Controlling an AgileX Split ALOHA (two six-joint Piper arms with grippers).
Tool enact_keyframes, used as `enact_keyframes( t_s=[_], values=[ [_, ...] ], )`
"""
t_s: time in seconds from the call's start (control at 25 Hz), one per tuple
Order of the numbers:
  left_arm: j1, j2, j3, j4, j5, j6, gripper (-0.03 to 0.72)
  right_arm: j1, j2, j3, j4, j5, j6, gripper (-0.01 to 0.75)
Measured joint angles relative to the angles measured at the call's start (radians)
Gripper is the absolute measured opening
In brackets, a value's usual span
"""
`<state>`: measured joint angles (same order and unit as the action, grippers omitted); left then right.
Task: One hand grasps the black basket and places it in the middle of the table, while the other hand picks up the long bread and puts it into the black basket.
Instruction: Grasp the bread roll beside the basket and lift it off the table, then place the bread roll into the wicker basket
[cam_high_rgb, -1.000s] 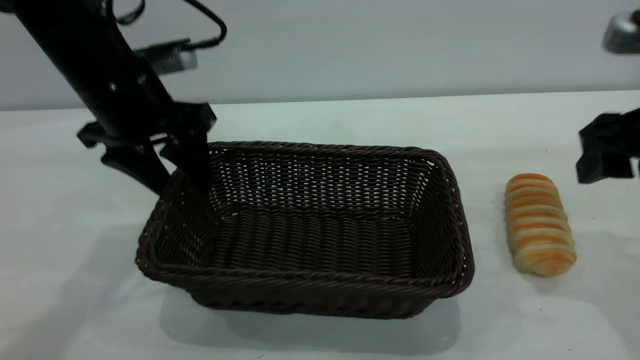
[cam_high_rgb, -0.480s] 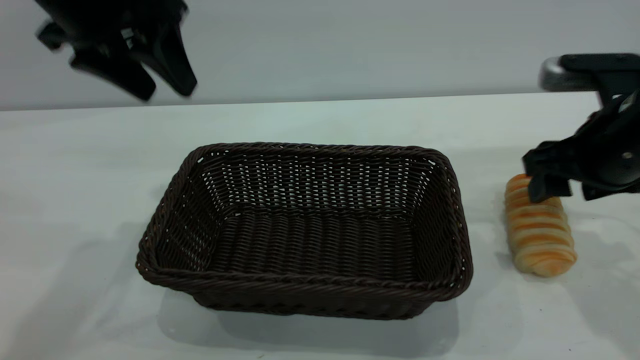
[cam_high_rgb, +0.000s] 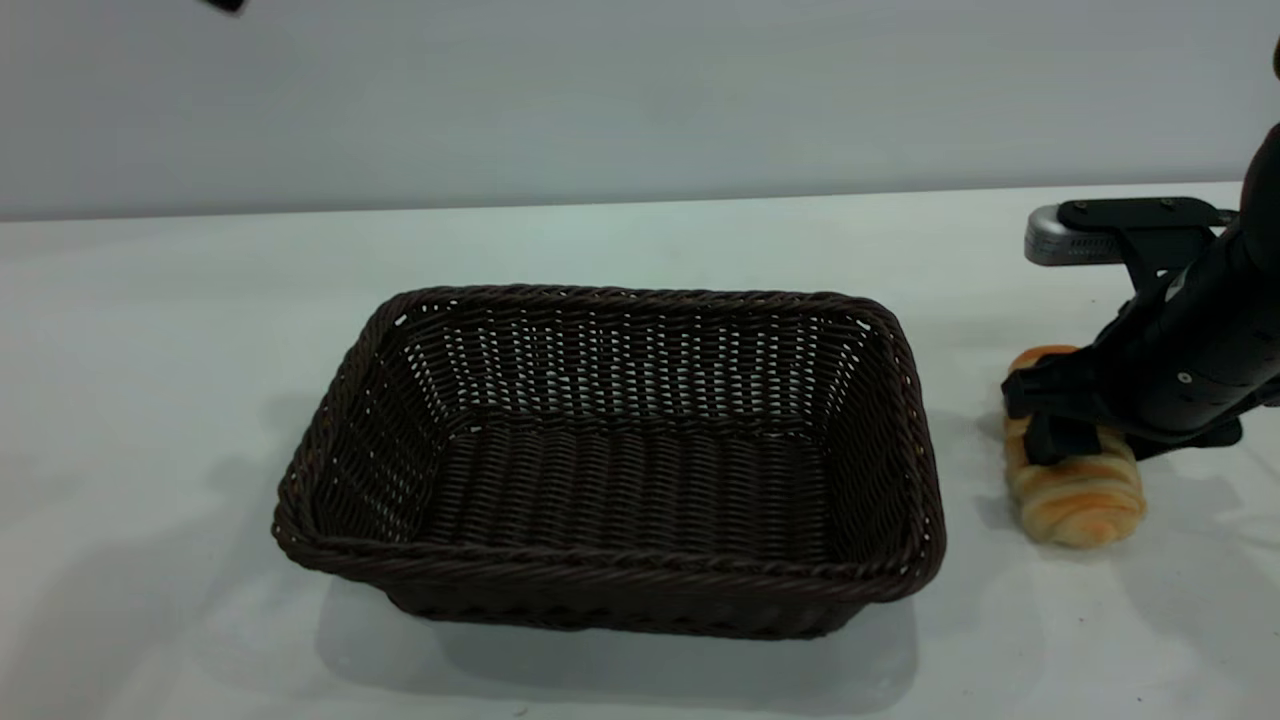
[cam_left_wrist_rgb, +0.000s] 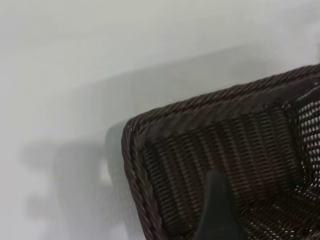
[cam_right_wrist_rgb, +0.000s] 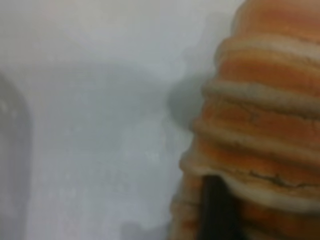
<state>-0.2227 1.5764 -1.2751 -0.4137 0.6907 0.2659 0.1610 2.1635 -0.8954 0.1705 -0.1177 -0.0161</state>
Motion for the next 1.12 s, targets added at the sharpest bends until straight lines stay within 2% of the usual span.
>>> enact_keyframes(
  t_s=[0.16, 0.24, 0.6, 0.72, 0.8, 1.12],
  values=[
    [0.0, -0.011, 0.0, 0.008, 0.023, 0.002, 0.561, 0.0, -0.01, -0.004, 0.0, 0.03, -0.041, 0.142],
    [0.0, -0.011, 0.0, 0.009, 0.029, 0.002, 0.561, 0.001, -0.029, -0.004, 0.0, 0.064, -0.071, 0.078],
    [0.0, -0.011, 0.0, 0.009, 0.029, 0.004, 0.561, 0.0, -0.308, -0.002, -0.002, 0.232, -0.105, 0.058],
    [0.0, -0.011, 0.0, 0.009, 0.029, 0.004, 0.561, 0.025, -0.41, 0.003, 0.0, 0.27, -0.105, 0.058],
    [0.0, -0.011, 0.0, 0.009, 0.029, 0.004, 0.561, 0.067, -0.45, 0.005, 0.0, 0.278, -0.105, 0.058],
    [0.0, -0.011, 0.0, 0.009, 0.029, 0.004, 0.561, 0.331, -0.467, 0.006, 0.001, 0.259, -0.105, 0.058]
  ],
)
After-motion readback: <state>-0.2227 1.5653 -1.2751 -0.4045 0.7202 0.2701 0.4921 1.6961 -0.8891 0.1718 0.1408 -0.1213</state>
